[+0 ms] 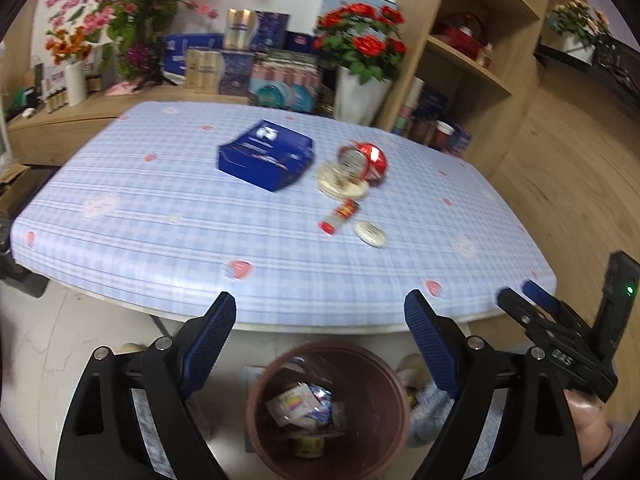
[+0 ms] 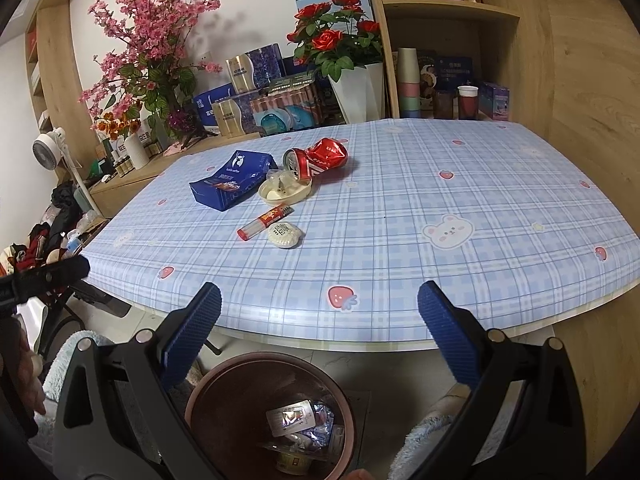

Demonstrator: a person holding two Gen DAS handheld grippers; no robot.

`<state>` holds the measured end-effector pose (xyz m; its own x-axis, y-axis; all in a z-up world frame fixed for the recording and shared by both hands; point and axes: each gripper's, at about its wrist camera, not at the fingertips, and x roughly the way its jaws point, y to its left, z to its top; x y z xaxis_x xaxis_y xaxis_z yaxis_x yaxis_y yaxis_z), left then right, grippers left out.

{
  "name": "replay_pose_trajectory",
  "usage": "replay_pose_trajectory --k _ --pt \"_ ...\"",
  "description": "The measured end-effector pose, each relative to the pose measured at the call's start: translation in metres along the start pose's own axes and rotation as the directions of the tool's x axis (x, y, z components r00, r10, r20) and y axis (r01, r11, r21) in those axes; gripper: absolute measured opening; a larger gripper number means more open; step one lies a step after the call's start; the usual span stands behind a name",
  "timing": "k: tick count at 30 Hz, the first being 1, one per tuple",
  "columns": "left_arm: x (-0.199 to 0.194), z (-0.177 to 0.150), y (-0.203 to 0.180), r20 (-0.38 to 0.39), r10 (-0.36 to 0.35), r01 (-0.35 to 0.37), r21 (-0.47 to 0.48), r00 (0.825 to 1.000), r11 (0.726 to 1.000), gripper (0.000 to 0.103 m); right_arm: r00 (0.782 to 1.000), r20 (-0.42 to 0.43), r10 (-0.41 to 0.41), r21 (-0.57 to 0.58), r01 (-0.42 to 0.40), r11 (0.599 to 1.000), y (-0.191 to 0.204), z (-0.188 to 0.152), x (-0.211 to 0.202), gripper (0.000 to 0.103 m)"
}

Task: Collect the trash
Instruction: 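Move both tools toward the red lighter and white round packet on the table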

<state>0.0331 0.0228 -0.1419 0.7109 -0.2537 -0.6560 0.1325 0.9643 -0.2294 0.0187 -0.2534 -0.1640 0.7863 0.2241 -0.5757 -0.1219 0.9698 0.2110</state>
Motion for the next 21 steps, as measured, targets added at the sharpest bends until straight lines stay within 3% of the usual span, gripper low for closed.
replay_pose_trajectory --k 9,13,21 --pt "-0.004 0.010 0.025 0.064 0.077 -0.076 -0.012 0.995 0.997 0.085 0.998 -0.021 0.053 -0.007 -0.053 0.999 -0.002 0.001 0.012 0.097" --pt "-0.002 0.015 0.032 0.102 0.108 -0.108 -0.004 0.989 0.994 0.090 0.996 -0.029 0.085 -0.007 -0.086 0.996 -0.003 0.007 0.018 0.097" --pt "0.010 0.027 0.039 0.129 0.127 -0.126 -0.012 0.983 0.992 0.092 0.996 -0.031 0.082 -0.037 -0.083 0.996 -0.008 0.025 0.027 0.097"
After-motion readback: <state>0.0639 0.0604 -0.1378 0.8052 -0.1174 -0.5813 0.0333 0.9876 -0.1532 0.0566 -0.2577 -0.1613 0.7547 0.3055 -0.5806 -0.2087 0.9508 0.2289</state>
